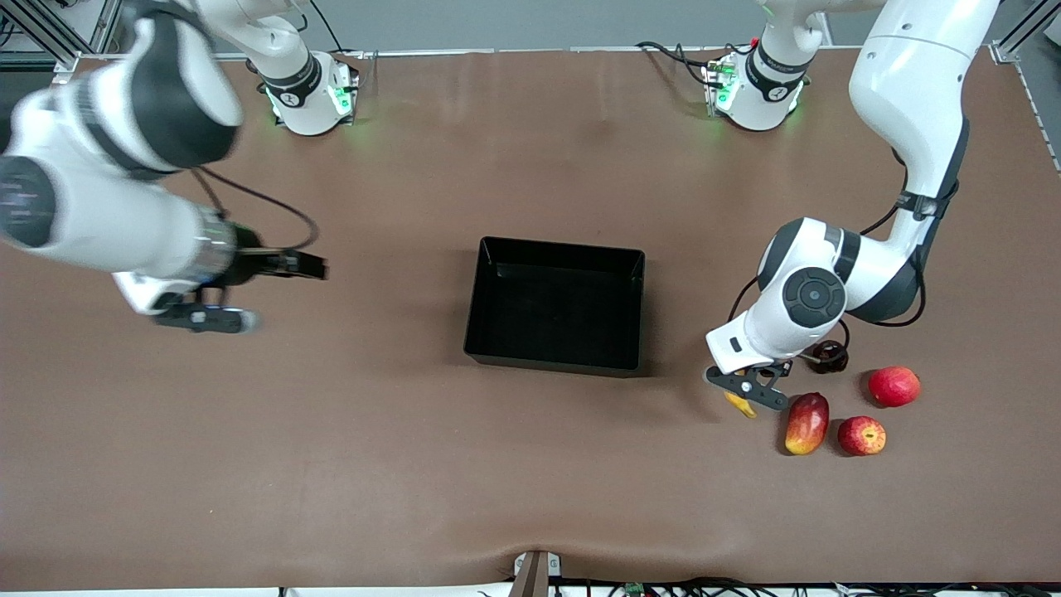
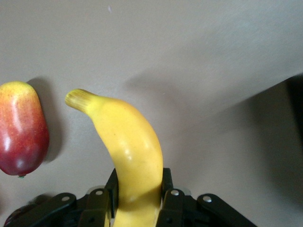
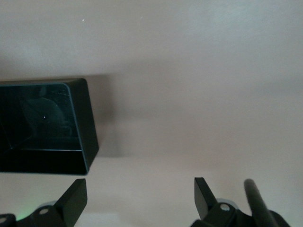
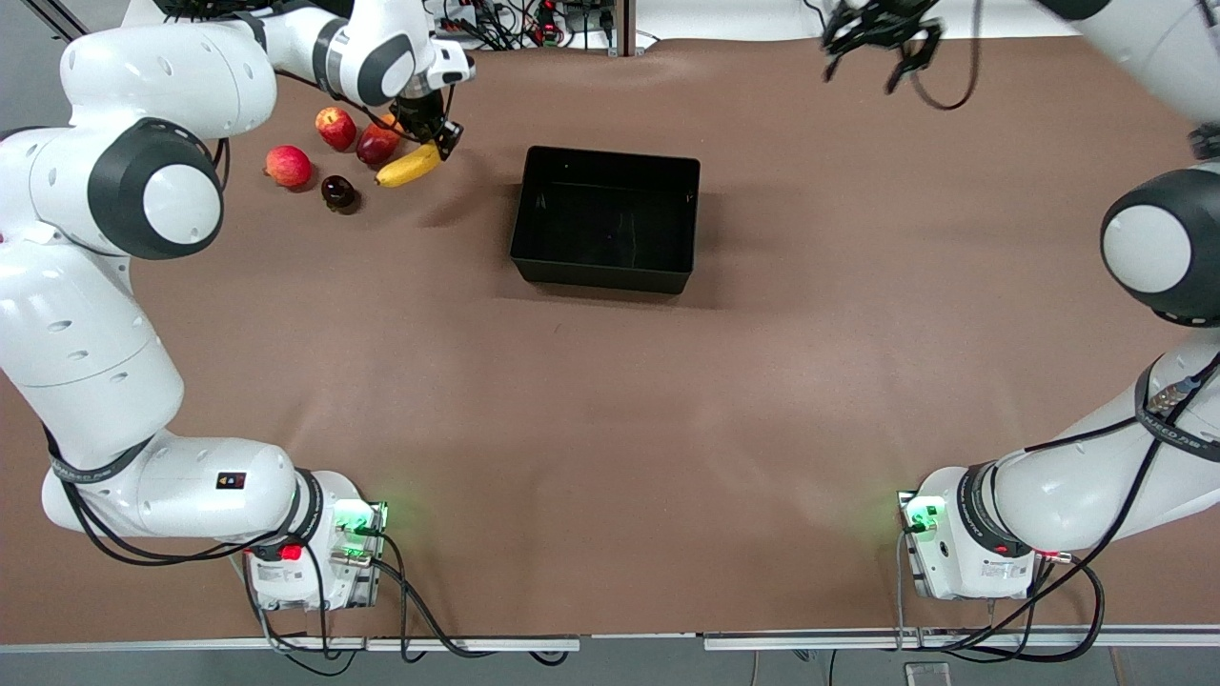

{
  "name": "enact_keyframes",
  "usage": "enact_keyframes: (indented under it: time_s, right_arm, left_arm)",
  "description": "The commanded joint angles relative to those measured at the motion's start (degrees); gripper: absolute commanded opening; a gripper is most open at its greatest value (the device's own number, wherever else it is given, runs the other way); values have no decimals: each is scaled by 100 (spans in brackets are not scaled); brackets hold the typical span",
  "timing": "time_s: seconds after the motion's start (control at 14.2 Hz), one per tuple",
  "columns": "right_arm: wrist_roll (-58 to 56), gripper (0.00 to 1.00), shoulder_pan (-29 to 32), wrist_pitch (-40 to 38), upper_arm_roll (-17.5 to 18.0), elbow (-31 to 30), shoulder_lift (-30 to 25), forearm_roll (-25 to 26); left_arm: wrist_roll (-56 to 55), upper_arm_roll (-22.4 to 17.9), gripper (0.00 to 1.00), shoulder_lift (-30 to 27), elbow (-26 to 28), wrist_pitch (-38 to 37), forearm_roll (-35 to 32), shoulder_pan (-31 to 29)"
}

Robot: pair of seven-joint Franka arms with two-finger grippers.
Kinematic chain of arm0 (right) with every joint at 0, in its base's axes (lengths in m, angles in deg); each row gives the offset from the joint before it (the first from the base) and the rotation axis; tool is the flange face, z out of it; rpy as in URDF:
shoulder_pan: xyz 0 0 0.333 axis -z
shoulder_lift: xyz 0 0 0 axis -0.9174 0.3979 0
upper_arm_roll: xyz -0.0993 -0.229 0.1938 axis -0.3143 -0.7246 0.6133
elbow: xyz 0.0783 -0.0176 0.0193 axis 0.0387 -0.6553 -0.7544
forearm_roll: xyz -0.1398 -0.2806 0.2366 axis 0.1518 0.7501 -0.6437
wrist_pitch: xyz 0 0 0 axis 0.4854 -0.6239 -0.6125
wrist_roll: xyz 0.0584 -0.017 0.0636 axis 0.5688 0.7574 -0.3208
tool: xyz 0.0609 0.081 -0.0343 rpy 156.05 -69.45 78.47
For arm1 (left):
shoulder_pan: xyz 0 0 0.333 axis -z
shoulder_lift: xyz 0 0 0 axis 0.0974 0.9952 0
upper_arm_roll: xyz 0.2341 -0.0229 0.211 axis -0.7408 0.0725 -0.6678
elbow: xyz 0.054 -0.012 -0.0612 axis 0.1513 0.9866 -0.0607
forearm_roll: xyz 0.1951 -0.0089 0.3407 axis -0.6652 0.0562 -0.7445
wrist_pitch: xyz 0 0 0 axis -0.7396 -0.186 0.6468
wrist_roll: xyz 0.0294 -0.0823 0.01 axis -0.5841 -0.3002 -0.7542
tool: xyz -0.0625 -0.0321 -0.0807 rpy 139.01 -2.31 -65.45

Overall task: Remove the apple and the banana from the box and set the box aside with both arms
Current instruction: 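Lower the banana by the fruits while the right gripper grasps the tray rim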

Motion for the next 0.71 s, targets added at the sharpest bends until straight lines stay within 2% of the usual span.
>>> enact_keyframes:
  time_s: [0.0, 0.14, 0.28, 0.42, 0.64]
  right_arm:
    - [273, 100, -433, 565, -63, -580, -39, -33]
    - [299, 100, -730, 987, -63, -844, 31, -50]
    - [885, 100, -1073, 1575, -54, -1099, 154, -59]
    - [1431, 100, -1469, 2016, -63, -1153, 416, -33]
    - [1635, 100, -1734, 2456, -63, -1153, 751, -33]
  left_arm:
    - [103, 36, 0, 53, 184, 298, -502, -253]
    - [103, 36, 0, 106, 412, 711, -512, -368]
    - [103, 36, 0, 159, 553, 1010, -512, -439]
    - [103, 27, 0, 221, 571, 1091, -521, -526]
    - [112, 27, 0, 344, 571, 1266, -582, -562]
